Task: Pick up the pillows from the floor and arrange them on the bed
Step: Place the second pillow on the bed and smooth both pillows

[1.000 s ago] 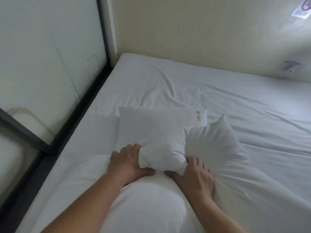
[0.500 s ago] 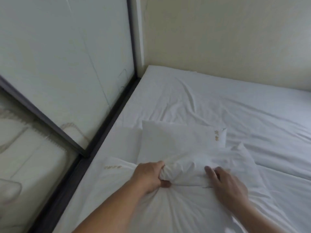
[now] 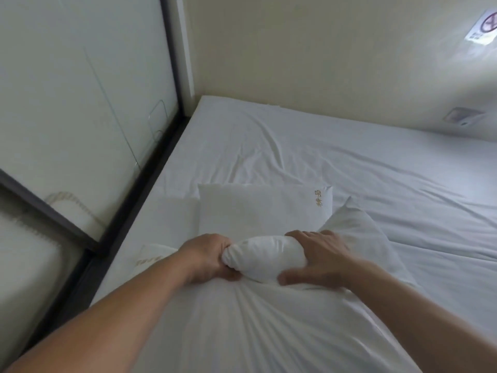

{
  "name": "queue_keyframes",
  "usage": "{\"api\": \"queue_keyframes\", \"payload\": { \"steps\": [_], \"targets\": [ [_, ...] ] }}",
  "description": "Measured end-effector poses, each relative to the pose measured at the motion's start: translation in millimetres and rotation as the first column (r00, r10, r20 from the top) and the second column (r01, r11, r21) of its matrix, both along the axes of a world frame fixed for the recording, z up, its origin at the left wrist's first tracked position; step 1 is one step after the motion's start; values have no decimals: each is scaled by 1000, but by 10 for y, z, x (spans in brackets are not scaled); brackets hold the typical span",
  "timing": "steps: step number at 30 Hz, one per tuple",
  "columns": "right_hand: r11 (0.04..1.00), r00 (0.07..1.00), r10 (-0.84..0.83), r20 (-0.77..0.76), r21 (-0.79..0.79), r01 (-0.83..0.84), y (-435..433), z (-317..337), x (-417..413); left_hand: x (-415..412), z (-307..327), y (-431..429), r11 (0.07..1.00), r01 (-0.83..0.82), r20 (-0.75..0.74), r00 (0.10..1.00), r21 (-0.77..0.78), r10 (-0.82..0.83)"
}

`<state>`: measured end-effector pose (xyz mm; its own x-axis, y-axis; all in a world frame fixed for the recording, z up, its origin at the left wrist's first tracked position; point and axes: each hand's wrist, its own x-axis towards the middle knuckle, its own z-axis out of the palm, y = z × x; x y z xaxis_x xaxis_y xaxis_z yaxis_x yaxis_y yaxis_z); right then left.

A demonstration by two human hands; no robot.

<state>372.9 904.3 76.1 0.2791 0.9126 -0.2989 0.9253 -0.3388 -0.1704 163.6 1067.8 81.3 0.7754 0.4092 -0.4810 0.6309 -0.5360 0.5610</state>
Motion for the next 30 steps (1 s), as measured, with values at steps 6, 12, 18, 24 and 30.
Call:
{"api": "queue_keyframes", "payload": {
  "steps": [6, 12, 18, 24, 30],
  "targets": [
    [846, 793, -241, -559, 280, 454, 39, 698, 81, 637, 994, 494, 894, 203, 61, 967, 399, -247],
    [403, 538, -351, -766, 395, 826, 1049, 906, 478, 1306, 1644, 1067, 568, -171, 355, 906, 805, -231],
    [610, 597, -687, -414, 119, 784, 1442, 233, 944, 663, 214, 1147, 885, -121, -46, 986, 450, 158],
    [570, 413, -692, -592, -97, 816, 713, -466, 978, 382, -563, 829, 959, -137, -107, 980, 248, 167],
    [423, 202, -829, -522, -349, 836, -354, -994, 451, 480, -656, 561, 948, -232, -19, 970, 219, 242]
  ]
}}
